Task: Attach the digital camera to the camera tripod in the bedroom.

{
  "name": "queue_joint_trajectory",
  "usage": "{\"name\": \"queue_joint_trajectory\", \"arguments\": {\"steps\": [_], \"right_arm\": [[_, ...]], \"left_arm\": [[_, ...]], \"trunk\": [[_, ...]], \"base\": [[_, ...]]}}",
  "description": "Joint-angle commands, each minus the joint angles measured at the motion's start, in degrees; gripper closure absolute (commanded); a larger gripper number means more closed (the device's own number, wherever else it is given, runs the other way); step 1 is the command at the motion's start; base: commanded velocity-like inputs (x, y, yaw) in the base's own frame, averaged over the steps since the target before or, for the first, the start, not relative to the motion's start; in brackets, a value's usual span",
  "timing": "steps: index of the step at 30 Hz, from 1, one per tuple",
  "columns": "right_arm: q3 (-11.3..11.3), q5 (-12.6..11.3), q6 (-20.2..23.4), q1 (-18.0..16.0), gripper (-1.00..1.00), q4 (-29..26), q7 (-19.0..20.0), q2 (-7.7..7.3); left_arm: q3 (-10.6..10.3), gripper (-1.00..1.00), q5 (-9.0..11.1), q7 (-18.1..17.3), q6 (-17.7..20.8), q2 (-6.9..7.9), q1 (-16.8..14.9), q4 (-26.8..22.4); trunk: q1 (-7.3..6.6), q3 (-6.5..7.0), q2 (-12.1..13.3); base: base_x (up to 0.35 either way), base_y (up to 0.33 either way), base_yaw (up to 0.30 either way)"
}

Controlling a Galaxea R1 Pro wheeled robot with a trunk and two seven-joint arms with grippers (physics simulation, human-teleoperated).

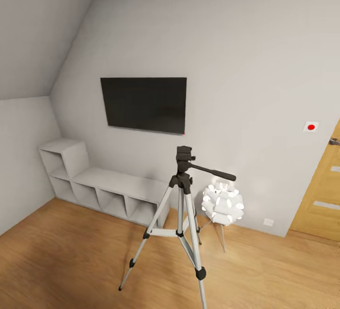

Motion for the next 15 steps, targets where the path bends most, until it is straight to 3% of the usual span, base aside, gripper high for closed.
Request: {"name": "queue_joint_trajectory", "arguments": {"steps": [1, 6, 15], "right_arm": [[-0.21, 0.47, -0.28, -0.07, -1.0, 0.18, 0.09, -0.02], [-0.21, 0.47, -0.26, -0.07, -1.0, 0.18, 0.1, -0.02], [-0.25, 0.47, -0.2, -0.07, -1.0, 0.18, 0.1, -0.03]], "left_arm": [[-0.48, 1.0, 0.43, -0.27, -0.12, 0.01, 0.01, 0.01], [-0.43, 1.0, 0.47, -0.27, -0.11, 0.01, 0.01, 0.04], [-0.47, 1.0, 0.5, -0.27, -0.1, 0.01, 0.01, -0.06]], "trunk": [[0.05, -0.02, -0.03], [0.05, -0.02, -0.03], [0.05, -0.02, -0.03]], "base": [[0.283, 0.0, -0.246], [0.158, 0.0, -0.246], [0.019, 0.004, -0.246]]}}
